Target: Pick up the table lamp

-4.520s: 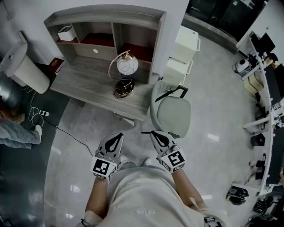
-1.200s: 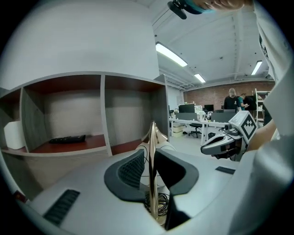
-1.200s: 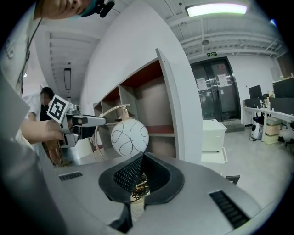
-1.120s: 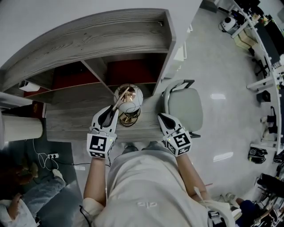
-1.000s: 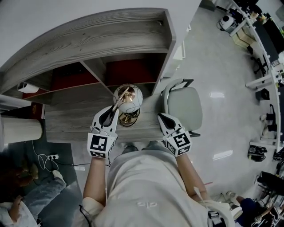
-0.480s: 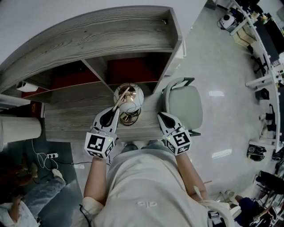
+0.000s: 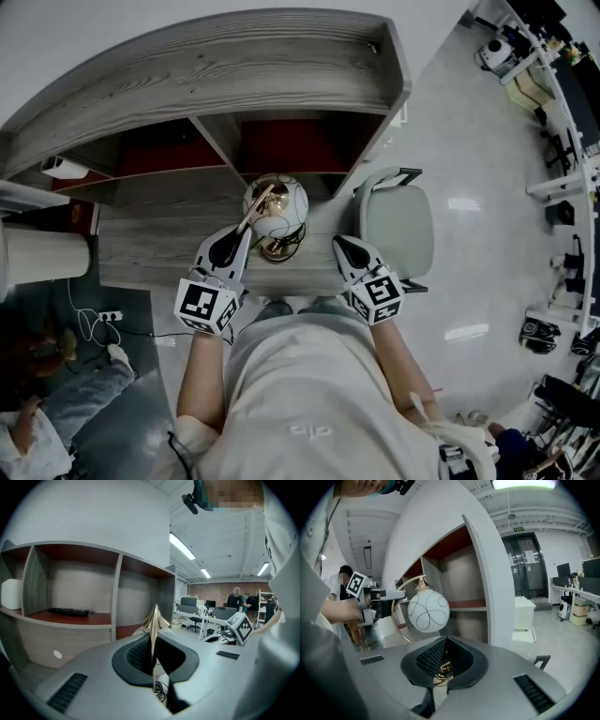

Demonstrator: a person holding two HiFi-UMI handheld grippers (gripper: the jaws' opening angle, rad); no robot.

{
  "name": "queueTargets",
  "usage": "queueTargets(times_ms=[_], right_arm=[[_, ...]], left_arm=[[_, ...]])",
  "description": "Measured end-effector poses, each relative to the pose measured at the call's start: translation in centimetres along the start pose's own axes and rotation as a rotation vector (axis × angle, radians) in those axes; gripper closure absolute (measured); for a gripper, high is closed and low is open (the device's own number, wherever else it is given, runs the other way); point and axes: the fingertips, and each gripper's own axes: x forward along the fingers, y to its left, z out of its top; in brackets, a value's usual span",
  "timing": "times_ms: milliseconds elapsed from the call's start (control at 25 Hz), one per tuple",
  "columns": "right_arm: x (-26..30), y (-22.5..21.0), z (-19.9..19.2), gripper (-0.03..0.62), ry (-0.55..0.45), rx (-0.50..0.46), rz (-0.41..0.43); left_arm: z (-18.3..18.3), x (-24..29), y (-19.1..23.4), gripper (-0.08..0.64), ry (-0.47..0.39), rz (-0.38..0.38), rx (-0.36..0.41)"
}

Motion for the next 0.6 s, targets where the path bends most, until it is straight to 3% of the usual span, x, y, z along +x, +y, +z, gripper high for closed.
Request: queueTargets(times_ms=[600], right_arm=[[6.3, 1.7, -3.6, 0.56, 0.057, -0.015, 0.077]], left_arm=[[-0.7, -3.4, 3.4, 0.537, -0.049, 0.016, -0.072]])
